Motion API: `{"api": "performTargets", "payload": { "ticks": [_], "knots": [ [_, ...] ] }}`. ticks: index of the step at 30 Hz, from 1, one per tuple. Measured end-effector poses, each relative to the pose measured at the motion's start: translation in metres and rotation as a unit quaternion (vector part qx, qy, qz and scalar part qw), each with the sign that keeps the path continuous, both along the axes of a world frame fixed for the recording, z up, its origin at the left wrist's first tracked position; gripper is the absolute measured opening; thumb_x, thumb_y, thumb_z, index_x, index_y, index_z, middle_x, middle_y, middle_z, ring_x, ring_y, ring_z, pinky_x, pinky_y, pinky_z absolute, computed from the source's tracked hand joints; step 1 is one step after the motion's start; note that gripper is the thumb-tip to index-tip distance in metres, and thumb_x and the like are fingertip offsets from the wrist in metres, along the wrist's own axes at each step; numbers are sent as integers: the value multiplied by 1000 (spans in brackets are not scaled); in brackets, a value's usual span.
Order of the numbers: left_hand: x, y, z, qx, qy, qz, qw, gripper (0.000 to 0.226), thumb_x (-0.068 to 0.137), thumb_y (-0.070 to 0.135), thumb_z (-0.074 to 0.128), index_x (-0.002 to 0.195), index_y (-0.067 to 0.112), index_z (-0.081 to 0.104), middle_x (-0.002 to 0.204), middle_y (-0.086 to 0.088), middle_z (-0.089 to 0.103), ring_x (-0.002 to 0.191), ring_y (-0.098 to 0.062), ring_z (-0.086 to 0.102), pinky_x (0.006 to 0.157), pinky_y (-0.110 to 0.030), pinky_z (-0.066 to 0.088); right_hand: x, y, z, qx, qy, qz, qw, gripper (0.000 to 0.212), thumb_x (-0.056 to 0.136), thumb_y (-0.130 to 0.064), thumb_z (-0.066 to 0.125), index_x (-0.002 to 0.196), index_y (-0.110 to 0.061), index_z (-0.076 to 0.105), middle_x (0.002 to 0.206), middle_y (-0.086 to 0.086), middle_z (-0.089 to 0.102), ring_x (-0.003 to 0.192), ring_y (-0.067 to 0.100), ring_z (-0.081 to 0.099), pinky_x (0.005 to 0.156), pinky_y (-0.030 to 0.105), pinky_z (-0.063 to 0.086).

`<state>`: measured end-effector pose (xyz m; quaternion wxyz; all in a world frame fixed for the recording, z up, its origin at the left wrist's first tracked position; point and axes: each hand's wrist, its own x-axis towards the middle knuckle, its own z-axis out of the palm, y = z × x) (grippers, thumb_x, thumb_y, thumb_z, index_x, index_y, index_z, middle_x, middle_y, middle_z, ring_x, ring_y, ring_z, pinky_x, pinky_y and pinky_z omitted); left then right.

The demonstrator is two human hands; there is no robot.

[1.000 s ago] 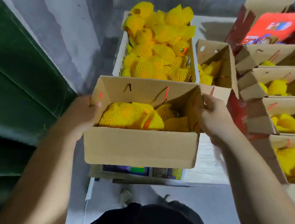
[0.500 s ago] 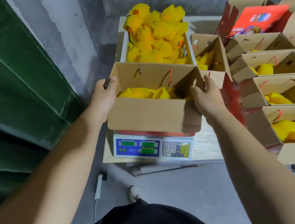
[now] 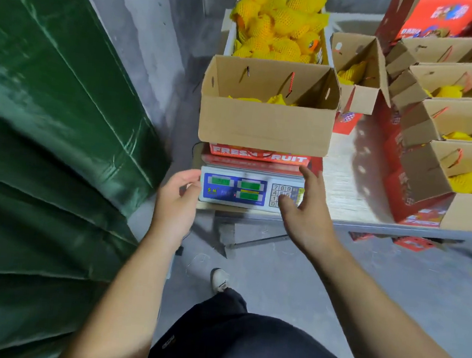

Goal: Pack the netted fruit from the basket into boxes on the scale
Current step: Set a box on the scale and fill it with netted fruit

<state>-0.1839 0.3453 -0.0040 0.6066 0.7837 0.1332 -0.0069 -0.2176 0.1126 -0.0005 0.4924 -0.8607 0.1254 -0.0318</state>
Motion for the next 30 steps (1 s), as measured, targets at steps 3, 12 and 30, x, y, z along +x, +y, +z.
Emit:
{"api": "performTargets", "payload": {
  "ticks": [3,12,30],
  "knots": [
    [-20,7,-8,-19,24,-12,999,26,104,15,60,106,39,71,107,22,75,100,2,69,86,-15,49,-16,11,-4,49,59,32,997,57,99,-15,58,153,-25,41,151,-8,49,141,16,46,117,35,38],
    [-44,11,-11,-21,66,-83,994,22,106,25,57,117,38,71,119,21,73,103,-2,70,69,-3,48,-33,40,-12,84,103,124,983,40,103,-14,55,140,-29,55,140,-14,58,117,7,63,102,31,48],
    [21,-7,22,-54,12,-149,987,30,107,16,55,117,40,71,115,22,75,109,0,70,90,-17,51,35,52,25,161,0,80,984,35,102,-3,55,129,-24,61,126,-11,68,109,-6,63,89,10,49]
  ]
}}
